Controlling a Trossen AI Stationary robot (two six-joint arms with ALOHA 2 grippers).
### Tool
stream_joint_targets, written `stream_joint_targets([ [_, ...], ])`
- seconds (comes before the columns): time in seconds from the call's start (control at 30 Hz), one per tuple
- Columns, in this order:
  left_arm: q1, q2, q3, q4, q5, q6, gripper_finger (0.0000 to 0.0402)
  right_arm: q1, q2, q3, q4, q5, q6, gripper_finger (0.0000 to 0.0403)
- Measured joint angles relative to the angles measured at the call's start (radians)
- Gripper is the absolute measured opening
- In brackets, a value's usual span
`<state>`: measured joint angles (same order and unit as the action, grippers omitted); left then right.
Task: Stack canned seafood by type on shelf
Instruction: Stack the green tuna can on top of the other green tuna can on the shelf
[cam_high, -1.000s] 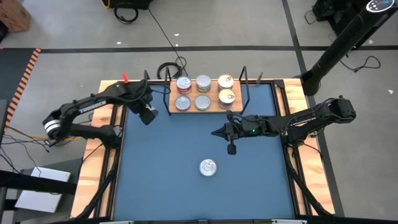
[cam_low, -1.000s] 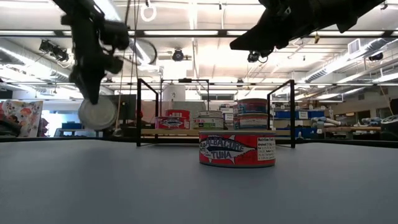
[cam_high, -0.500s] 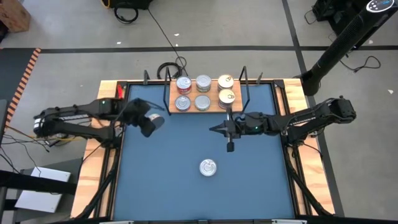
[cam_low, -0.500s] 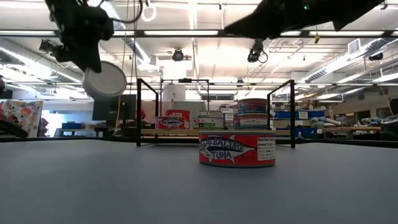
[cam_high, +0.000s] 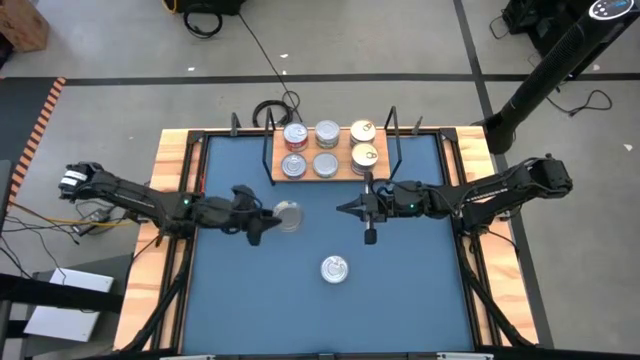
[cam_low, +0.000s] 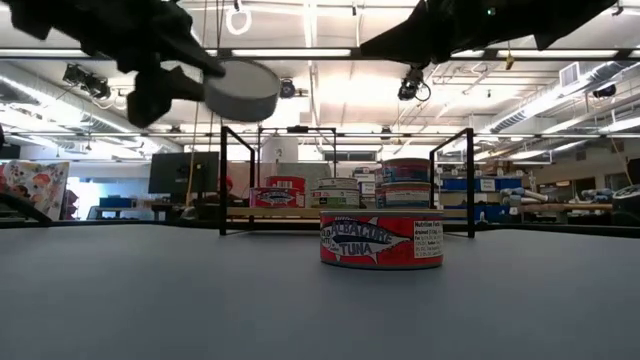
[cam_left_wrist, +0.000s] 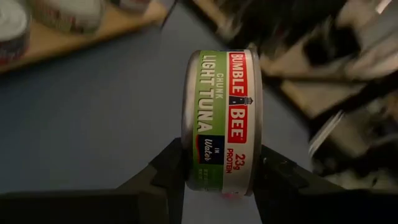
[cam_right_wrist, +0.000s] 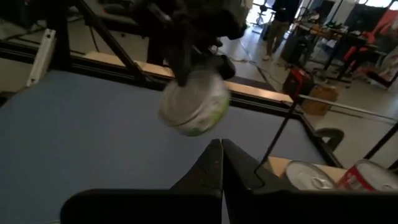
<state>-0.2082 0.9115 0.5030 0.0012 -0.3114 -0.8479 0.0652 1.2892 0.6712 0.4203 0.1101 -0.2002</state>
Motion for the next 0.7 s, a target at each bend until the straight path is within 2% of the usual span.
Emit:
stream_joint_targets([
  [0.1, -0.003, 0.005, -0.079, 0.202, -0.056, -0.001, 0.0144, 0.015, 0.0, 0.0, -0.003, 0.004, 0.022, 0.0007],
  [0.23, 0.007, 0.019, -0.144, 0.39, -0.083, -0.002, 0.0144, 0.041, 0.0, 0.0, -0.003, 0.062, 0.025, 0.0007],
  [0.43, 0.018, 0.03, -0.158, 0.435, -0.098, 0.04, 0.0144, 0.053, 0.0, 0.0, -0.008, 0.088, 0.058, 0.0007],
  [0.57, 0.018, 0.04, -0.158, 0.492, -0.07, 0.038, 0.0144, 0.052, 0.0, 0.0, 0.015, 0.091, 0.085, 0.0007],
  [0.7, 0.018, 0.039, -0.158, 0.515, -0.069, 0.028, 0.0144, 0.073, 0.0, 0.001, 0.058, 0.157, 0.084, 0.0008],
])
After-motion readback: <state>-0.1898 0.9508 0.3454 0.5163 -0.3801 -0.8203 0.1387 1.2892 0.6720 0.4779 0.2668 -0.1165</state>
